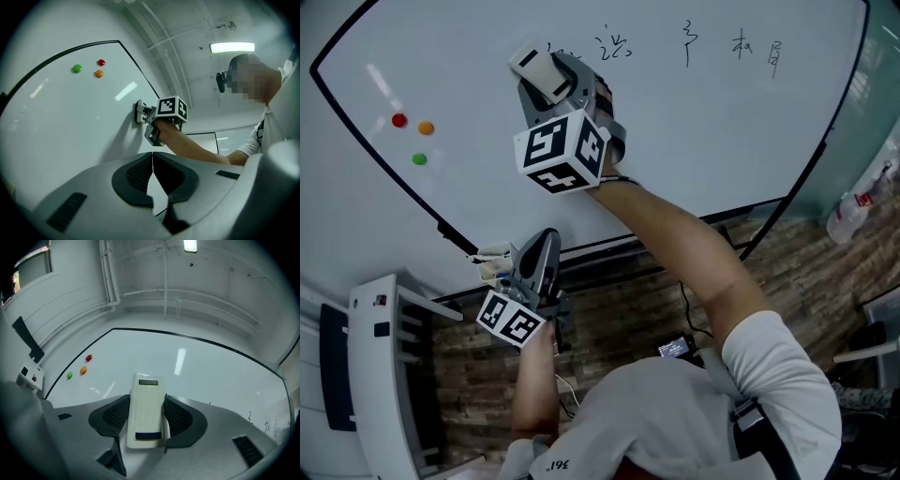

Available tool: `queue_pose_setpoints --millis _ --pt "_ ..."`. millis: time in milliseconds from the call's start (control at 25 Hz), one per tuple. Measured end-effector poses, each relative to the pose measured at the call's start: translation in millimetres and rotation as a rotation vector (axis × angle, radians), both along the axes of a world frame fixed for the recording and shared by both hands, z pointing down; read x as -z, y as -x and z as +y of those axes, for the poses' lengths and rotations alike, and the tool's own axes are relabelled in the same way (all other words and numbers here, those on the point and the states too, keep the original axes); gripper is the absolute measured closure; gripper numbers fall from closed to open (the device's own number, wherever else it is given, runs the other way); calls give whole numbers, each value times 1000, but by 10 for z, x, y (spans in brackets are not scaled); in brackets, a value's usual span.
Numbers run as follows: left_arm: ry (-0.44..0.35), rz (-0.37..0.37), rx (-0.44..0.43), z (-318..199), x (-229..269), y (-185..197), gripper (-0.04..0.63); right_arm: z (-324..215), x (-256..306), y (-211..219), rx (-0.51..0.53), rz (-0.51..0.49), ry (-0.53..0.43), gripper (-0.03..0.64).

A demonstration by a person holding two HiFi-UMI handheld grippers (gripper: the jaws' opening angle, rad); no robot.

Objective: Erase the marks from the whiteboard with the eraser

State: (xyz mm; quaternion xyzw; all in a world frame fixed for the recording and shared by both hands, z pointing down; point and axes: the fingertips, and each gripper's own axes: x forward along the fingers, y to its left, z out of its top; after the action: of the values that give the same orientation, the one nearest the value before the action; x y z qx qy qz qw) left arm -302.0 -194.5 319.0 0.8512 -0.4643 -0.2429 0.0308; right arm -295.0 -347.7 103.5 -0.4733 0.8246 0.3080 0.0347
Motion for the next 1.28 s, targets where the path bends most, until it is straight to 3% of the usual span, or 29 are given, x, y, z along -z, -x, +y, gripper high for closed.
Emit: queue_pose_setpoints --millis 600,1280 --pt "2 8 8 -51 10 -69 589 -108 26 -258 -59 -12 26 365" --pt "7 -3 -59 -278 37 -592 589 -349 110 -1018 -126 -38 39 365"
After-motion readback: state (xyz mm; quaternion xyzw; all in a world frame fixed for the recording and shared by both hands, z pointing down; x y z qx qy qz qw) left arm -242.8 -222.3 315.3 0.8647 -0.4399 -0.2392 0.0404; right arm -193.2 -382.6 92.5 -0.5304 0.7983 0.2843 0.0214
